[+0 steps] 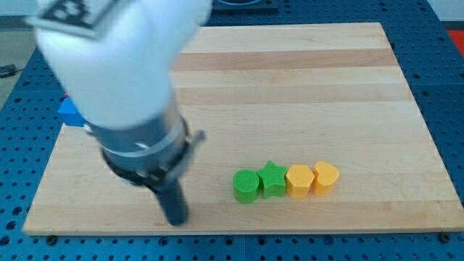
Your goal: Separate green circle and green star
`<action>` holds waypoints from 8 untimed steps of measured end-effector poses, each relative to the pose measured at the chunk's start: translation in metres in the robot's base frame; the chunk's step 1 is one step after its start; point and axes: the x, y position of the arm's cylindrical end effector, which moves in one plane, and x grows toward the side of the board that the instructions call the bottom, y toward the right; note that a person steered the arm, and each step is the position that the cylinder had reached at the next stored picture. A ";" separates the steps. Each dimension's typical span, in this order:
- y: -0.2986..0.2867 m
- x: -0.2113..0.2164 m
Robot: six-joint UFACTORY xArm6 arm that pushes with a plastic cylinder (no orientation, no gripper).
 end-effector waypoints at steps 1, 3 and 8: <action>0.061 0.000; 0.096 -0.034; 0.041 -0.106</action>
